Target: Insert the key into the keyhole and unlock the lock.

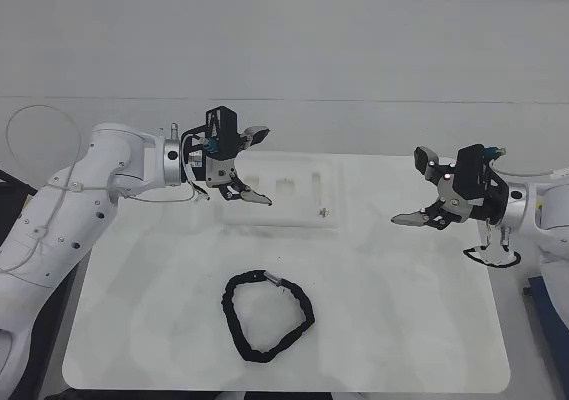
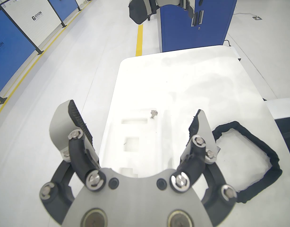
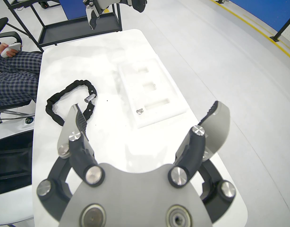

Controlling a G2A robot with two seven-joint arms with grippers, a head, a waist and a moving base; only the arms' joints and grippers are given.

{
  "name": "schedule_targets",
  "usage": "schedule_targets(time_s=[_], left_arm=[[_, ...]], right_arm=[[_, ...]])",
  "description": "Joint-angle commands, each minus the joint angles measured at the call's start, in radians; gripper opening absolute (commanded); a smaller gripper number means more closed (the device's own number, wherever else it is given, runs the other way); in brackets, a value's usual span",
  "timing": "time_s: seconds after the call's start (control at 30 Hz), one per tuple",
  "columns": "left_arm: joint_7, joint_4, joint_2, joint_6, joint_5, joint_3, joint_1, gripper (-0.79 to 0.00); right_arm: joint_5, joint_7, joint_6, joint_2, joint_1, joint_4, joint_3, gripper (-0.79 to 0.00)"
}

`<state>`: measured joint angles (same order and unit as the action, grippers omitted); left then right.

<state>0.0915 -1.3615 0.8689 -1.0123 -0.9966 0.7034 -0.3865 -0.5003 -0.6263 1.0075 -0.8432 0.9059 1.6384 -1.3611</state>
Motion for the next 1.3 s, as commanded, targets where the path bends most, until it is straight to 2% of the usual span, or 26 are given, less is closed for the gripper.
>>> schedule_targets(time_s=[0.0, 0.7, 0.93, 1.0, 1.27], left_arm=[[0.0, 0.0, 0.0, 0.0, 0.0, 0.0, 0.0, 0.0], [0.0, 0.0, 0.0, 0.0, 0.0, 0.0, 0.0, 0.0], [0.0, 0.0, 0.0, 0.0, 0.0, 0.0, 0.0, 0.0], [0.0, 0.0, 0.0, 0.0, 0.0, 0.0, 0.0, 0.0], [0.0, 0.0, 0.0, 0.0, 0.0, 0.0, 0.0, 0.0]], right_arm=[[0.0, 0.0, 0.0, 0.0, 0.0, 0.0, 0.0, -0.001], [0.0, 0.007, -0.014, -0.001, 0.007, 0.002, 0.004, 0.0], [0.067, -0.023, -0.236, -0.02, 0.004, 0.003, 0.122, 0.0], [0.102, -0.071, -0.36, -0.029, -0.015, -0.004, 0.168, 0.0], [0.193, -0.193, -0.706, -0.076, -0.111, -0.043, 0.34, 0.0]])
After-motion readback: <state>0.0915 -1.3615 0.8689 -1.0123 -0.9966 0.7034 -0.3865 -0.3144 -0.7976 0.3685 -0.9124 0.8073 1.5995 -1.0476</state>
